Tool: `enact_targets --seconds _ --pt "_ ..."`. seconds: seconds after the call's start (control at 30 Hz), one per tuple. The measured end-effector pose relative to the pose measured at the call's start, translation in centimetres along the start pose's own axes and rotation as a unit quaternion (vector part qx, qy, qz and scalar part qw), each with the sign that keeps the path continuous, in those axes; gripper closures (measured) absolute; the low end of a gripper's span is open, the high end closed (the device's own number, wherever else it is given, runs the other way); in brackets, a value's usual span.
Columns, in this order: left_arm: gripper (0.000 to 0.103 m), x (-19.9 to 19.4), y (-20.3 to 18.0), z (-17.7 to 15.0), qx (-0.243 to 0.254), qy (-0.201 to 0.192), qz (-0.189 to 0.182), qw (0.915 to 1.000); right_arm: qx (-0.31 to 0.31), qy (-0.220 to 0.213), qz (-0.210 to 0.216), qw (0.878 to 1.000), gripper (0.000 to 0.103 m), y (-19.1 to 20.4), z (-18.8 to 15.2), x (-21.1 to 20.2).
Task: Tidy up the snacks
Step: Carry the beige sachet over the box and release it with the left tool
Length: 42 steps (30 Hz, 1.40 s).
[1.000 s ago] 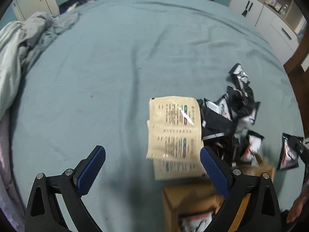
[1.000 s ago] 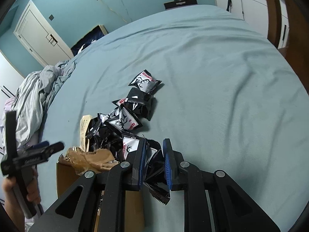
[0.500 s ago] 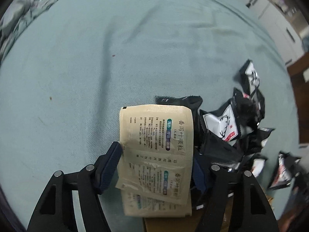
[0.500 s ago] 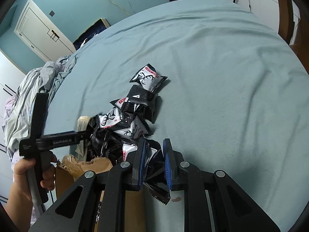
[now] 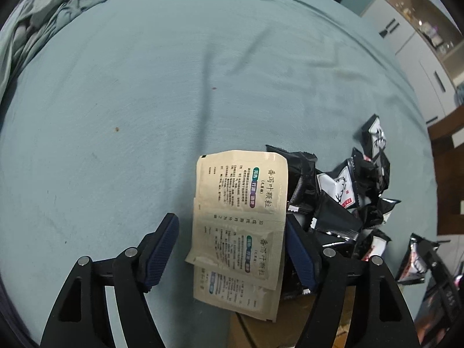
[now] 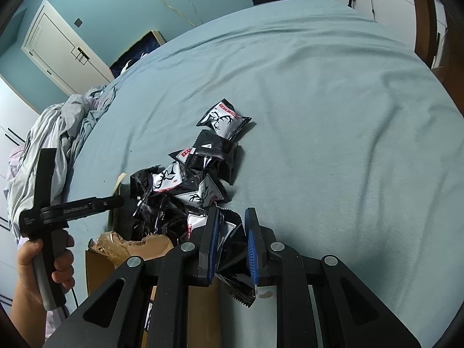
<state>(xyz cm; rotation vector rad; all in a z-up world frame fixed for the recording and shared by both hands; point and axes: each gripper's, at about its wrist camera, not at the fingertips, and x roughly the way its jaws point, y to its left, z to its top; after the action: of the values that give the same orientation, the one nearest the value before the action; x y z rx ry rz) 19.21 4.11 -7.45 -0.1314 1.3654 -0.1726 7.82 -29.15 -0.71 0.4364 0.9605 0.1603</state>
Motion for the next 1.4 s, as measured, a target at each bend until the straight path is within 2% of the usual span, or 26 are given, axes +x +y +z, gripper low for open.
enact_targets --seconds 0.1,0.17,0.33,0.4,0.47,0.57,0.7,0.87,1.03,1.07,1.13,1.2,1.3,1.4 --pt "0.015 -0.1 1.0 0.2 -0.011 0.0 0.009 0.9999 0.0 0.0 -0.003 1.0 0.087 0.0 0.0 0.0" --pt "0.014 -0.1 1.0 0.3 -0.01 -0.003 0.014 0.9998 0.001 0.001 -0.003 1.0 0.087 -0.1 0.0 0.1" --pt "0.016 0.0 1.1 0.7 -0.019 -0.017 0.023 0.9994 0.006 0.005 -0.002 1.0 0.087 -0.4 0.1 0.4" --pt "0.026 -0.1 0.9 0.7 -0.018 -0.016 0.009 0.9997 0.005 0.005 -0.001 1.0 0.087 -0.4 0.2 0.4" --pt "0.031 -0.4 0.9 0.6 -0.015 -0.018 0.001 0.9997 0.003 0.006 0.0 1.0 0.087 -0.3 0.2 0.4" --pt "0.031 -0.3 -0.4 0.6 0.002 -0.024 0.016 0.9996 0.001 0.007 0.001 1.0 0.087 -0.3 0.2 0.6" --pt "0.025 0.0 -1.1 0.6 0.023 -0.021 0.026 0.9992 0.0 0.01 0.002 1.0 0.087 -0.2 0.2 0.7" --pt "0.024 0.3 -0.2 1.0 0.001 -0.013 0.009 0.9999 0.0 0.01 0.004 1.0 0.087 -0.1 0.2 0.7" --pt "0.022 -0.3 -0.3 0.9 -0.001 -0.022 -0.042 0.9989 -0.003 0.011 0.004 1.0 0.087 0.1 0.1 0.8" --pt "0.02 -0.5 -0.4 0.9 0.004 -0.028 -0.043 0.9987 -0.003 0.012 0.004 1.0 0.087 0.1 0.1 0.9" --pt "0.018 -0.5 -0.7 0.9 0.012 -0.033 -0.023 0.9991 -0.005 0.013 0.003 1.0 0.087 0.2 0.1 1.0" --pt "0.018 0.4 -0.8 1.2 0.019 -0.017 -0.01 0.9996 -0.005 0.014 0.003 1.0 0.087 0.3 0.1 1.0" --pt "0.018 2.2 -0.7 1.3 0.017 0.018 -0.01 0.9996 -0.005 0.016 0.003 1.0 0.087 0.3 0.1 1.1" --pt "0.018 3.2 -1.0 1.3 0.014 0.028 -0.007 0.9995 -0.004 0.018 0.002 1.0 0.087 0.3 0.1 1.3"
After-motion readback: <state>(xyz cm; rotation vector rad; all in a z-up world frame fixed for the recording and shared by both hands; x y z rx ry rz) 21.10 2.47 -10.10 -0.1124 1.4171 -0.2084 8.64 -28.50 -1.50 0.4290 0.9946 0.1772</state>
